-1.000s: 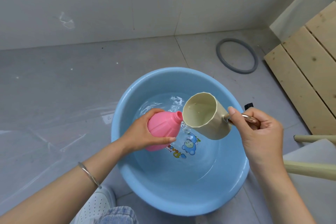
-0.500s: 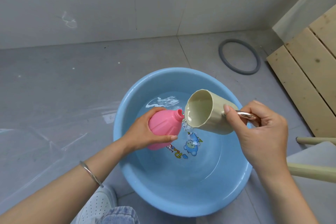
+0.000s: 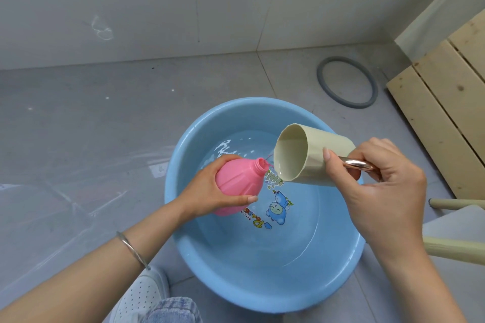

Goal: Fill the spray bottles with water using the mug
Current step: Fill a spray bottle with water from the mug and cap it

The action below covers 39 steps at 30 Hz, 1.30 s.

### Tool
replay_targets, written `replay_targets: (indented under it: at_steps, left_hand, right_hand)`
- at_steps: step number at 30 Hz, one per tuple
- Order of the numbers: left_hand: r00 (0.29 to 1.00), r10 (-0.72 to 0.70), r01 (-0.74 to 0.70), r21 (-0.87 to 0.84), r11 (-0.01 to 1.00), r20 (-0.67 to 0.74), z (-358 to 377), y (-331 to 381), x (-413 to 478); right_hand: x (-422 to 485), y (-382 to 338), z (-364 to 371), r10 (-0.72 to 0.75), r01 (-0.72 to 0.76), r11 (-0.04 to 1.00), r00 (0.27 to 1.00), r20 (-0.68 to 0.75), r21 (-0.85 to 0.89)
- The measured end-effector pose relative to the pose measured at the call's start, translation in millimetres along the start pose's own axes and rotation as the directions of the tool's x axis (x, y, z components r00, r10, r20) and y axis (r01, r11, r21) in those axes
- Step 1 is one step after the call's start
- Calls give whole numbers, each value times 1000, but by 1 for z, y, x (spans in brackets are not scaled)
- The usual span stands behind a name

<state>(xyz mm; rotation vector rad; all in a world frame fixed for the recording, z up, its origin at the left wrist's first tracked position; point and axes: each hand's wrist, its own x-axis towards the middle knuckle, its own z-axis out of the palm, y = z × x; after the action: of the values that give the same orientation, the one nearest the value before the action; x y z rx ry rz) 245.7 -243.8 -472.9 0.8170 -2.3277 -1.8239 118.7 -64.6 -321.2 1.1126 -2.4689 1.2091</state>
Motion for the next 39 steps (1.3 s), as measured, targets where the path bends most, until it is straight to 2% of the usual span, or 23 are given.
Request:
replay_targets:
  at_steps: [16,32,34,36,39]
  left_hand:
    - [1000,4,-4,-15,1000,6,0,2,-1]
    - [1000,-11,11,-14,1000,5,0,-1,0]
    - [1000,-15,15,-11,1000,9,1,-1,0]
    - [1000,-13,13,-9,1000,6,1,-2,0]
    - [1000,-15,16,-24,1000,4,1,-2,0]
  right_hand:
    - [4,-11,0,-220,215,955,975,0,-204]
    - [2,-12,10,-519,506,796,853,57,-332]
    - [0,-11,11,-515,503,800,855,54,-327]
    - [-1,-6,12,-454,445,847,890,40,-291]
    - [-1,8,12,-204,207,955,978,37,-212]
